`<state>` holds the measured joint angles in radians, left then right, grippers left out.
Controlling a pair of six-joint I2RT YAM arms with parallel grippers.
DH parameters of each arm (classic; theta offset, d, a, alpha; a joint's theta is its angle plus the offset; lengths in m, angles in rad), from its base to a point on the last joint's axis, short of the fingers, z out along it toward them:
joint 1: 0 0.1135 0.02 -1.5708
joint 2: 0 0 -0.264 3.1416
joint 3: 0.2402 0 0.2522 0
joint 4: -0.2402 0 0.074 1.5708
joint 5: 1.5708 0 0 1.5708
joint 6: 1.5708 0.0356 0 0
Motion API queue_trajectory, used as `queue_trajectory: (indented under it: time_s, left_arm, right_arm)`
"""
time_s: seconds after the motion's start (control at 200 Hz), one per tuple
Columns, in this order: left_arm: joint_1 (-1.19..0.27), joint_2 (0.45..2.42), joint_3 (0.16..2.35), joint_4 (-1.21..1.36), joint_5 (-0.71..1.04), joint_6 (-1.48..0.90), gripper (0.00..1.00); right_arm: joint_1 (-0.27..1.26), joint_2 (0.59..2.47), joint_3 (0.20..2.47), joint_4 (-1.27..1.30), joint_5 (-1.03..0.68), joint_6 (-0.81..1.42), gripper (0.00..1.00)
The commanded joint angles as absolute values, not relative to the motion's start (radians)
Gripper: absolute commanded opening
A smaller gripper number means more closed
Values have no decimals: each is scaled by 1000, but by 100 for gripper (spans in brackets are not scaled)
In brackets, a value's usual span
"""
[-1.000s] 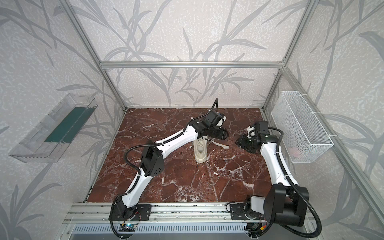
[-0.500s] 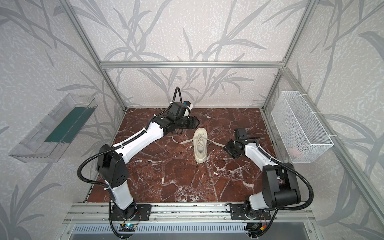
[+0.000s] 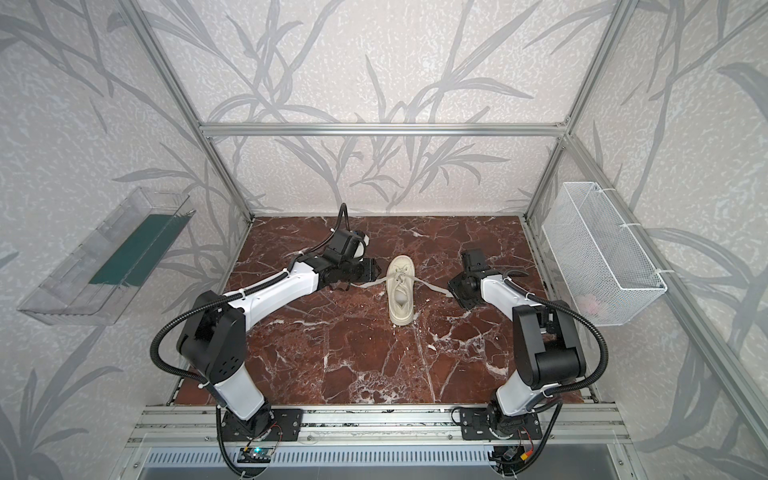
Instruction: Tie the shoes
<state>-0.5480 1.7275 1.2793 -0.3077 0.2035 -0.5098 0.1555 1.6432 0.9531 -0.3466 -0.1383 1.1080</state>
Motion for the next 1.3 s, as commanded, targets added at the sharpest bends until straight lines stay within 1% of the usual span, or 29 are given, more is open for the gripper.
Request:
queue_trajectory:
  time_s: [0.0,0.415,0.57,0.725,0.895,1.13,1.295]
  left_arm:
    - [-537,1682,1254,-262,200,-523,52]
    - [-527,1687,1235,-256,199,-518,51]
    - [-524,1679,1224,-256,193,-516,51]
    - [-519,1662,1207,-261,180,-513,51]
    - [-516,1649,1203,-271,182,-512,51]
    - [-517,1652,1209,-287,216,-521,51]
    - [-520,1646,1206,-292,220,-531,50]
  right_arm:
    - [161,1683,1000,-342,-123,1131,38]
    - [172,1786,1058,-390,-89,1157,36]
    - [172,1832,1072,-395,-102,1155,30]
    - [170,1861,1078,-389,-124,1144,17]
    - [170,1815,1075,-373,-142,1110,0]
    - [169,1734,1095,-348,-196,1011,0]
    - [171,1721,1133,-428,-187,923,0]
